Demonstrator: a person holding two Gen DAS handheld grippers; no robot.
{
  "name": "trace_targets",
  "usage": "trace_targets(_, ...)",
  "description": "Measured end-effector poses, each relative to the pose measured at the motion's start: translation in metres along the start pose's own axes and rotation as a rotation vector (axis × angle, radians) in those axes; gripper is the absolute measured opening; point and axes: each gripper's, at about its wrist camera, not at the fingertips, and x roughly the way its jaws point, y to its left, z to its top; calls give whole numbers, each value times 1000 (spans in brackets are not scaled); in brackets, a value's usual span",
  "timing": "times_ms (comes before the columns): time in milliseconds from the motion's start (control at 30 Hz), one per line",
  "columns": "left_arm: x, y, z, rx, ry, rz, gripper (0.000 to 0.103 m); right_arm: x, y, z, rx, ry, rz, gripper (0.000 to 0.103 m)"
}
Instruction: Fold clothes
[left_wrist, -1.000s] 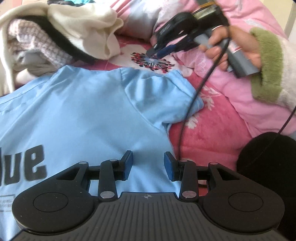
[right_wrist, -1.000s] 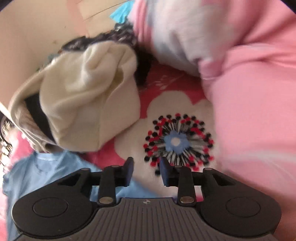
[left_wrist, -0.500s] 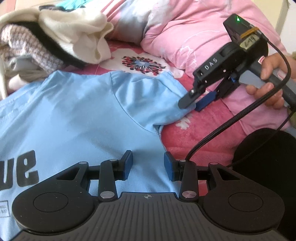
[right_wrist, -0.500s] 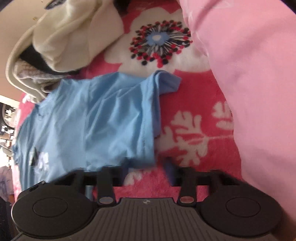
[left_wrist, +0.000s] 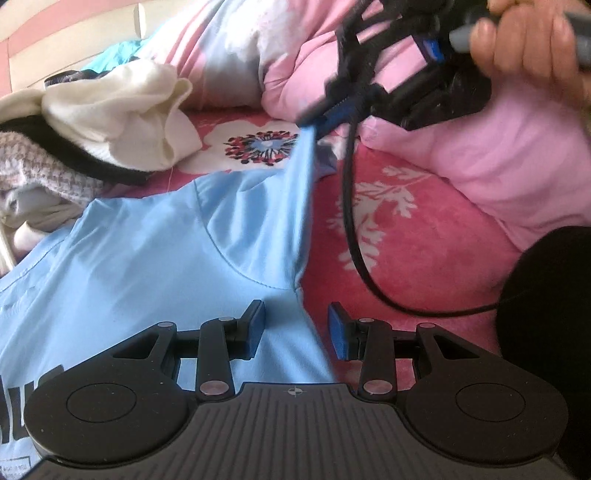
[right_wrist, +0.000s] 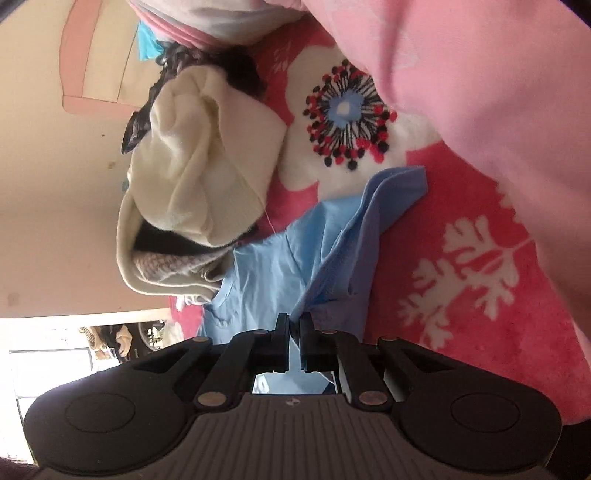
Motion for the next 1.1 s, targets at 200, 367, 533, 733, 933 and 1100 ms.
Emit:
trace_targets(200,8,-4,4,11,-10,57,17,-14,5,-7,-91,-25,-88,4)
trace_targets(367,-3,-2,4,31,-52,47,4,-15,3,-15,-248,-22,-318,4)
trace_targets(533,-2,-10,1,90,-51,36,4,-1,-2,-26,-354,19,-456,4)
trace_targets(733,6,-17,-4,153,-20,36,6,20,-1,-40,-471,115,-603,10)
trace_targets(933,2,-15,-2,157,-18,39,24,-1,45,-56,-702,-44,-664,28)
trace_targets(1100,-3,-13,2,125,-42,22,27,9,66,-48,-829,-149,-665,28)
